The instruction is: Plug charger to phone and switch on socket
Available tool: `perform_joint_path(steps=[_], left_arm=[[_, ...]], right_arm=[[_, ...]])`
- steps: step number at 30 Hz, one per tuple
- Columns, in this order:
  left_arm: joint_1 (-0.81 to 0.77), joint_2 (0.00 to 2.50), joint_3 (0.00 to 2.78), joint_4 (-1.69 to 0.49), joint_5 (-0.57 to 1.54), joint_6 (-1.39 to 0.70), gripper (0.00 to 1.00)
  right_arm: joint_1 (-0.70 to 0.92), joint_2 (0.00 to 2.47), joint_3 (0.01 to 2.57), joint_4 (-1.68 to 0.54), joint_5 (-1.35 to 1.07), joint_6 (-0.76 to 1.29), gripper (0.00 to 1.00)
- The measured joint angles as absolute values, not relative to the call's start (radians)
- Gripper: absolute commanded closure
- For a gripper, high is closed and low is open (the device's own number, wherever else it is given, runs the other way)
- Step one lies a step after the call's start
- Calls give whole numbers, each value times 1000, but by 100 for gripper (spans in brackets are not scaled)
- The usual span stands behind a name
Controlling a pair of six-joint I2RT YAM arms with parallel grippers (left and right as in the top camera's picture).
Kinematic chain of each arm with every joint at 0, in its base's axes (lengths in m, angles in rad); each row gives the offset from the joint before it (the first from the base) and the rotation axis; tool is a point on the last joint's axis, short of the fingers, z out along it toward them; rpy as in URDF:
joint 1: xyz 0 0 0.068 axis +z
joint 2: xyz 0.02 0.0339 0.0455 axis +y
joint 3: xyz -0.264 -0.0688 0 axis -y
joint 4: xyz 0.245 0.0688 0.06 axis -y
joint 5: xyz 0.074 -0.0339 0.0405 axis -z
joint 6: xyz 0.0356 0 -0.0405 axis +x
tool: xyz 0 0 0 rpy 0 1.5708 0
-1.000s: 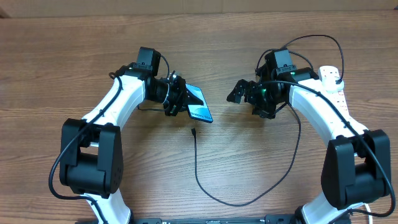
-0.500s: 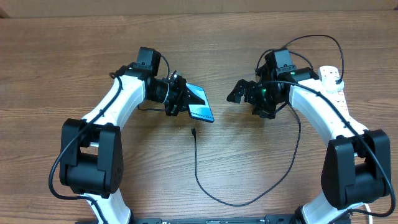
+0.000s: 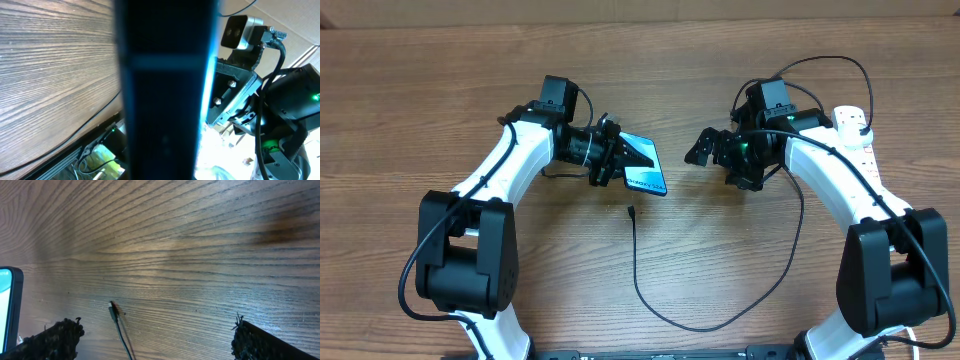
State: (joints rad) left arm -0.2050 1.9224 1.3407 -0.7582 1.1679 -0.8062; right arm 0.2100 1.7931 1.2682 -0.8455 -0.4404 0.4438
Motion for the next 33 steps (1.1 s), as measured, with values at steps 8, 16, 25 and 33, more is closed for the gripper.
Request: perform_joint_path(steps=[8, 16, 25, 33], left_arm=[[-205, 1922, 1341, -758, 1179, -804, 96], [-205, 1922, 1341, -758, 1183, -782, 96], [-205, 1922, 1341, -767, 1216, -767, 96], [-205, 1922, 1341, -767, 1243, -756, 96]], right_arm=[[210, 1793, 1268, -846, -441, 444, 0], [210, 1793, 1268, -845, -441, 444, 0], [210, 1793, 1268, -845, -441, 444, 0], [210, 1793, 1268, -845, -441, 444, 0]])
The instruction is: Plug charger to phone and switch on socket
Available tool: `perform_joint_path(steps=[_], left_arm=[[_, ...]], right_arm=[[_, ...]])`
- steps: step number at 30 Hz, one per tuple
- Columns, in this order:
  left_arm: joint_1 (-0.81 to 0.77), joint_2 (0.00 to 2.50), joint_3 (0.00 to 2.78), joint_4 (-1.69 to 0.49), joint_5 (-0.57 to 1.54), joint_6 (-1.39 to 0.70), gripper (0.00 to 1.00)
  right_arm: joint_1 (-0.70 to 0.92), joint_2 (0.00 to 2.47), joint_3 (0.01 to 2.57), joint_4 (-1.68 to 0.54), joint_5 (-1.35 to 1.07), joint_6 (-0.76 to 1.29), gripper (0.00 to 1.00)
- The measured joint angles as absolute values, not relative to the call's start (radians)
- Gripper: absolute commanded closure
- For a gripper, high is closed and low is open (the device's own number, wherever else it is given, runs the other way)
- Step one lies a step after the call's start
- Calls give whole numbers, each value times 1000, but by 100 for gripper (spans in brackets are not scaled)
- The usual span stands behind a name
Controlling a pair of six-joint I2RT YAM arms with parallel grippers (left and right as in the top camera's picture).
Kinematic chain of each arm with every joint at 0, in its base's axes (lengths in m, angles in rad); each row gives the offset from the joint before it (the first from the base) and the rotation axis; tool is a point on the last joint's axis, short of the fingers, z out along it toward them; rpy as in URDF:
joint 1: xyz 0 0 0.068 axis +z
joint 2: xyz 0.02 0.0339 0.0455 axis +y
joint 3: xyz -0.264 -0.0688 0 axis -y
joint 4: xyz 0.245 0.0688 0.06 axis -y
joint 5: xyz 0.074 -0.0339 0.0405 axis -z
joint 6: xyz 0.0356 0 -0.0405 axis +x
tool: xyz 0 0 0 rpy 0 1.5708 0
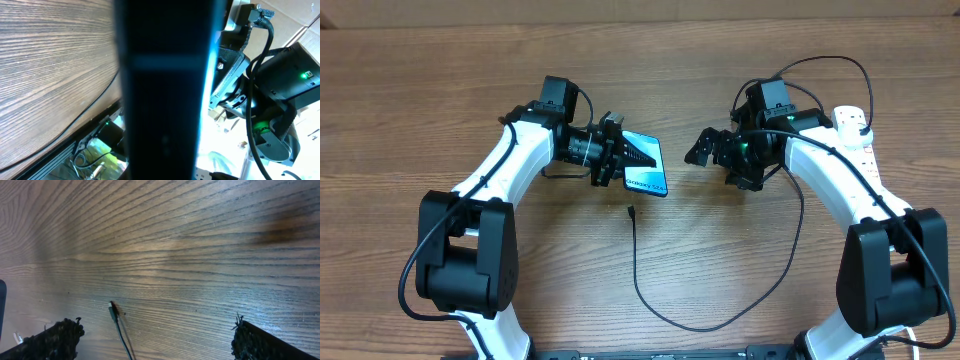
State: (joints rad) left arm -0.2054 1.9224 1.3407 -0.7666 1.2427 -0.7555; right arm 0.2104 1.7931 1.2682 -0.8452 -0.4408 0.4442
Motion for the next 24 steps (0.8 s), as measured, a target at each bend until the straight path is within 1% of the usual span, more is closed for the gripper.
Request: perform_joint_path(steps=[17, 18, 19, 20, 21, 22, 24], left_arm=[[-210, 1922, 1341, -766, 1249, -752, 96], [-210, 1922, 1341, -766, 1250, -752, 96], [-210, 1922, 1341, -766, 1250, -752, 96], [-210, 1922, 1341, -766, 1250, -752, 96], [-210, 1922, 1341, -767, 1250, -752, 96], [-210, 1922, 1341, -766, 1250, -752, 96], [-207, 1922, 1341, -766, 1250, -752, 96]], right_arm=[[210, 1793, 1268, -843, -441, 444, 0], [210, 1793, 1268, -836, -441, 444, 4], [210, 1793, 1268, -827, -441, 442, 24], [210, 1793, 1269, -824, -441, 437, 46], [210, 1793, 1269, -825, -441, 440, 74], [210, 1793, 1269, -831, -441, 441, 96], [210, 1793, 1269, -851, -441, 440, 96]])
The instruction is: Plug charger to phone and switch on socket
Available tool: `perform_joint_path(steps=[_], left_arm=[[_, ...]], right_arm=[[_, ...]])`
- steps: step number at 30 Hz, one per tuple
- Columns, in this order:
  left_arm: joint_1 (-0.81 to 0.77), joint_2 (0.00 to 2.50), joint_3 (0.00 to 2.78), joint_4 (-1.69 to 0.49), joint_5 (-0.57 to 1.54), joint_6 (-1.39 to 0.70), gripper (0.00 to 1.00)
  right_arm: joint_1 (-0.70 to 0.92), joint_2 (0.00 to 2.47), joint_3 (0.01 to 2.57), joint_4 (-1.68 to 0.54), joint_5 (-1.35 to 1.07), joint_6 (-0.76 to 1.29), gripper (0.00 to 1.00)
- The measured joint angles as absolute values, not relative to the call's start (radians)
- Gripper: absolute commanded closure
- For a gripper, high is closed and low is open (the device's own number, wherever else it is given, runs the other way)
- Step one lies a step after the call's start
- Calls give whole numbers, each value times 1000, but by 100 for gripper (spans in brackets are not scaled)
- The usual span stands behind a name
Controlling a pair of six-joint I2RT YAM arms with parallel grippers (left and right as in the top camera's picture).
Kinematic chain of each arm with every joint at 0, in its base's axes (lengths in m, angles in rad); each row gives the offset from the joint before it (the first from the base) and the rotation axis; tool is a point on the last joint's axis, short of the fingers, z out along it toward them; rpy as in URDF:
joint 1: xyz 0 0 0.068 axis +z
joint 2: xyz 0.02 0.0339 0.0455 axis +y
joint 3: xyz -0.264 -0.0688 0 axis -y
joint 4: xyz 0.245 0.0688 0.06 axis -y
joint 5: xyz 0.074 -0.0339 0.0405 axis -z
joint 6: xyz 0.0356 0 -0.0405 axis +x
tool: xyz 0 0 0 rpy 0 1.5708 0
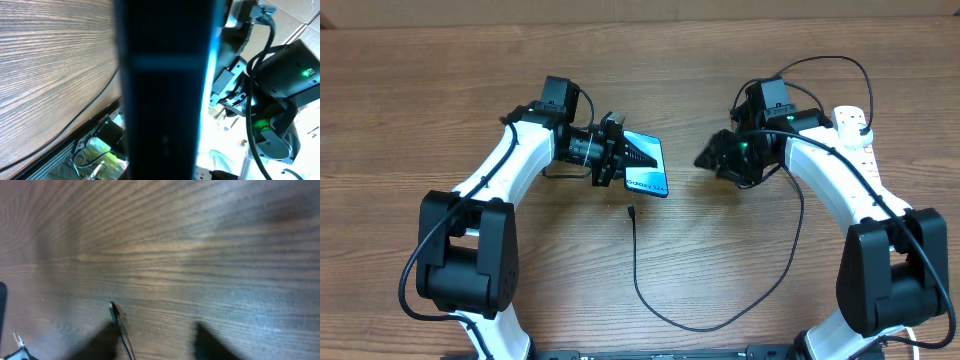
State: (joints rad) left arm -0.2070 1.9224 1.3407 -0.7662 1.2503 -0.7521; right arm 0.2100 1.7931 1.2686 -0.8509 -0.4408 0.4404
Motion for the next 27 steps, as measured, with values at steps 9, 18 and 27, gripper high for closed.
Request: perform_joint_path(steps=[9, 18, 27], left_arm=[[-121, 1922, 1341, -766, 1286, -735, 96], [1, 1922, 1341, -765, 1294, -723, 96], [105, 1922, 1341, -765, 1267, -723, 96]], right_arm=[[265, 1792, 1268, -892, -430, 419, 96], [432, 1789, 1268, -962, -381, 375, 82], [591, 1789, 1268, -941, -350, 387, 35]])
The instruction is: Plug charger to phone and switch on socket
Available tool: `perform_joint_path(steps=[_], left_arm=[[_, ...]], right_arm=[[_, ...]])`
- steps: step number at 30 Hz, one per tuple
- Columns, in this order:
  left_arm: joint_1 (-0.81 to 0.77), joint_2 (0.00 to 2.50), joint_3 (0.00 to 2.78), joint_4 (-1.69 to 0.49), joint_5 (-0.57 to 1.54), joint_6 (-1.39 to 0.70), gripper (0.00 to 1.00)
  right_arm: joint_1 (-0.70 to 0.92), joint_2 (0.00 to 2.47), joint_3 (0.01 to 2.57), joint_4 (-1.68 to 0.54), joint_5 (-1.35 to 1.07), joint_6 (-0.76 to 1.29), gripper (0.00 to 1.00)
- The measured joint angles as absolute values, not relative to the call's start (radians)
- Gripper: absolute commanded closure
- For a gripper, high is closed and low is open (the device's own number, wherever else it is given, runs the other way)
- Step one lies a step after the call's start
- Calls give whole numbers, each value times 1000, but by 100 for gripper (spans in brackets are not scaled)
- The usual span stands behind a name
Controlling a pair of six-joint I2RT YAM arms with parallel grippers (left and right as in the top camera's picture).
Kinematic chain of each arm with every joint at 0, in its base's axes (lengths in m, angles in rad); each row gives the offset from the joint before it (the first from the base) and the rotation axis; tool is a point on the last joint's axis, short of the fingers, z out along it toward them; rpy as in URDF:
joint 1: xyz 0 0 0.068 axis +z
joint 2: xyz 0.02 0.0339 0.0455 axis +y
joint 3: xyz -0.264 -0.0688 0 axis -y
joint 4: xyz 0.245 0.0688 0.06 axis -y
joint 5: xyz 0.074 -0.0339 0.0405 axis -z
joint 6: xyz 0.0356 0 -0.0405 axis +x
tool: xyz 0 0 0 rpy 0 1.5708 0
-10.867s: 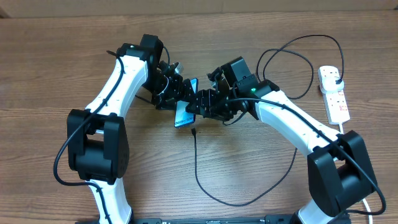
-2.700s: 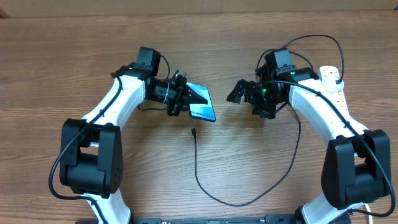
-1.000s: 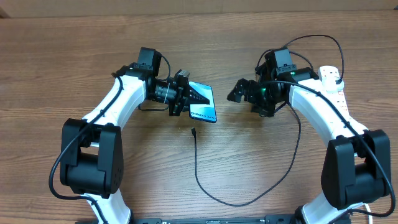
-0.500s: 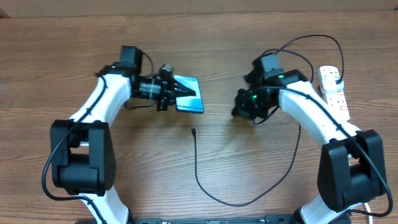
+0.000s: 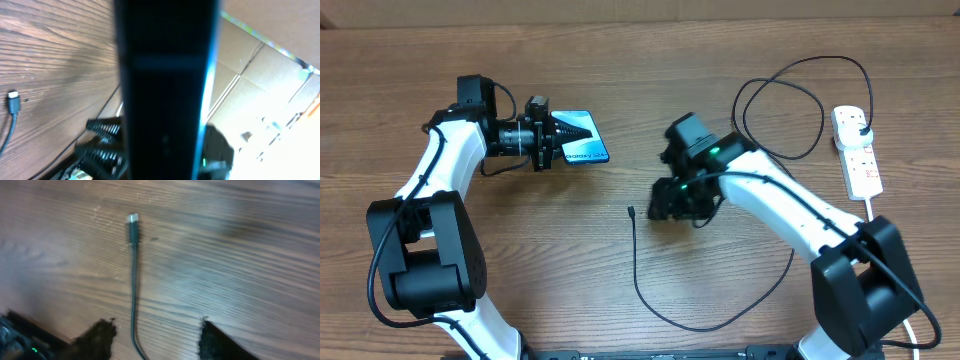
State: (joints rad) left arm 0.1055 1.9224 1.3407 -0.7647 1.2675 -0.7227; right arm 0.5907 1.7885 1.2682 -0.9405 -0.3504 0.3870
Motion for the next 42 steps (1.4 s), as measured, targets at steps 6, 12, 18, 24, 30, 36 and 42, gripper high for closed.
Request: perform_joint_path(steps=[6, 12, 18, 24, 30, 36, 42], left_arm=[[105, 1922, 1341, -765, 1200, -725, 96], [105, 1922, 1341, -765, 1177, -691, 96], [105, 1922, 1341, -794, 1162, -644, 96], [105, 1922, 1341, -811, 1143, -616, 96], [105, 1922, 1341, -819, 1139, -598, 96], [105, 1922, 1340, -947, 1145, -587, 96], [96, 1922, 1338, -1174, 1150, -491, 96]], right_arm=[[719, 1789, 1268, -862, -287, 447, 32], [820, 1789, 1268, -812, -138, 517, 32], [878, 1789, 1268, -764, -15, 540, 30], [881, 1807, 1268, -747, 46, 572, 28], [881, 1815, 1268, -749, 86, 609, 26], [831, 1815, 1268, -825, 130, 665, 12], [614, 1815, 1269, -881, 139, 694, 0]])
